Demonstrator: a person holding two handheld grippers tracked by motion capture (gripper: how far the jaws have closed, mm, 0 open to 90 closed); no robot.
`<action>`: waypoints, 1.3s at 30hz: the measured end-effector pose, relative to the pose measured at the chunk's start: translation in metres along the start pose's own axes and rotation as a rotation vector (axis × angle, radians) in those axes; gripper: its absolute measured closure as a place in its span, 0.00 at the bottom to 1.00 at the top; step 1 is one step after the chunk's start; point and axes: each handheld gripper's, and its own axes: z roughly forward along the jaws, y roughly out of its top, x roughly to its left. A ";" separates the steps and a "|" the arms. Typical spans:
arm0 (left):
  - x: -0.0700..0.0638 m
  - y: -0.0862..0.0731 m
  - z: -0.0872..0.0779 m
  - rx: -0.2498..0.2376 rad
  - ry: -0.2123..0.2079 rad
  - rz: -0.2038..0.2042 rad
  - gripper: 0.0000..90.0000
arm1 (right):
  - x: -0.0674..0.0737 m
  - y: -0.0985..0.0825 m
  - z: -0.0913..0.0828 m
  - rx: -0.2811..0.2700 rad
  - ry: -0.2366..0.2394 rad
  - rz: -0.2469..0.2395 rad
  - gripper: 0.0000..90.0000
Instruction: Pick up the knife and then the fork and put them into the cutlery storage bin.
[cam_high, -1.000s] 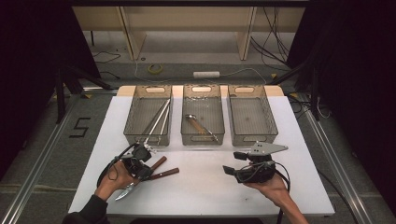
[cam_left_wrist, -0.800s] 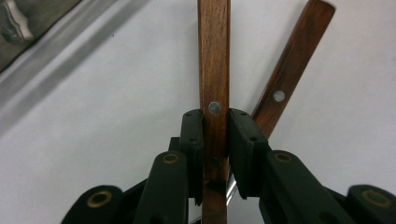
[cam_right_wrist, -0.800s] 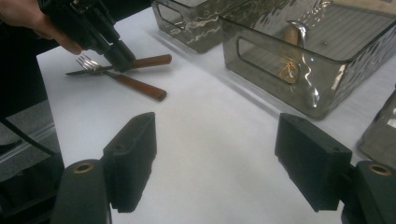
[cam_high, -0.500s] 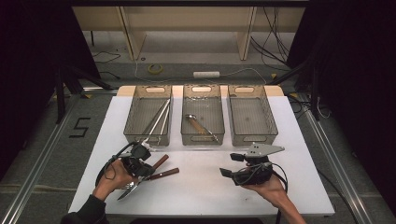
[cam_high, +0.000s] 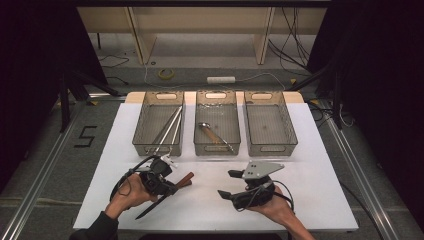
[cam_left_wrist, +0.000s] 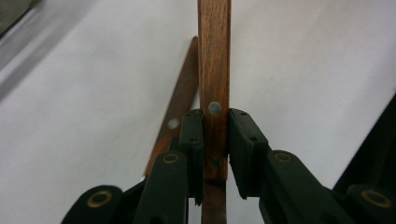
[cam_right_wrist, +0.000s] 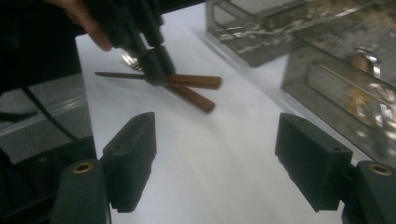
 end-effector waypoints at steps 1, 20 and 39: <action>-0.002 0.001 0.001 -0.008 -0.004 0.004 0.85 | 0.004 0.001 0.004 0.009 0.004 -0.019 0.34; -0.024 0.009 0.013 0.048 -0.096 0.073 0.84 | 0.051 0.004 0.083 0.227 -0.052 -0.512 0.37; -0.035 0.016 0.015 0.060 -0.164 0.095 0.84 | 0.057 -0.003 0.096 0.314 -0.139 -0.784 0.61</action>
